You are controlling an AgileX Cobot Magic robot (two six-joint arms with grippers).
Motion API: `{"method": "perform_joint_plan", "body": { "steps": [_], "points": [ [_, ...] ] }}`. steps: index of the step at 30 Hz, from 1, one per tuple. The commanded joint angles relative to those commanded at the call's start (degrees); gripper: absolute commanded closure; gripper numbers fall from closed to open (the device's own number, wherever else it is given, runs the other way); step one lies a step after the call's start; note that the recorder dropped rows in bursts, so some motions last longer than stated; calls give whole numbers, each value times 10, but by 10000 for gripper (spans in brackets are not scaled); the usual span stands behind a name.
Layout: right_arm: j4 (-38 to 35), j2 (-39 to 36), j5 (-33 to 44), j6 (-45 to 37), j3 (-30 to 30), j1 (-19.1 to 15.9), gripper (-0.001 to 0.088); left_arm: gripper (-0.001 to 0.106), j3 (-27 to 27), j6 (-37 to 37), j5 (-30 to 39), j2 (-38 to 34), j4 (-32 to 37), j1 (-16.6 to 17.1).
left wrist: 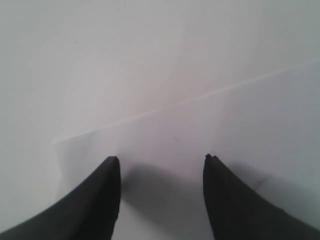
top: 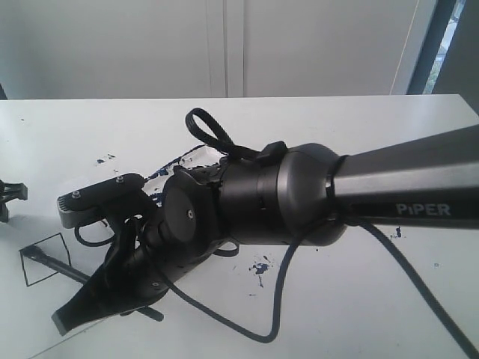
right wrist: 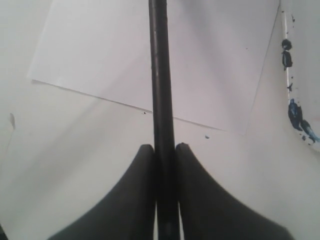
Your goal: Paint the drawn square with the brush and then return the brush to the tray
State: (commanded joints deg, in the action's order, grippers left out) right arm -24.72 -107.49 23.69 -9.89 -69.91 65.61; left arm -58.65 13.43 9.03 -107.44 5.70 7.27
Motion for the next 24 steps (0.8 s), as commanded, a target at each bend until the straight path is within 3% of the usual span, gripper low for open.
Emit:
{"method": "perform_joint_plan", "body": {
  "steps": [7,12,24],
  "points": [
    [6,0,2,36,0,0,868,502,0,0,0,0,0,0],
    [75,0,10,118,0,0,868,502,0,0,-1,0,0,0],
    [75,0,0,130,0,0,868,502,0,0,-4,0,0,0]
  ]
}}
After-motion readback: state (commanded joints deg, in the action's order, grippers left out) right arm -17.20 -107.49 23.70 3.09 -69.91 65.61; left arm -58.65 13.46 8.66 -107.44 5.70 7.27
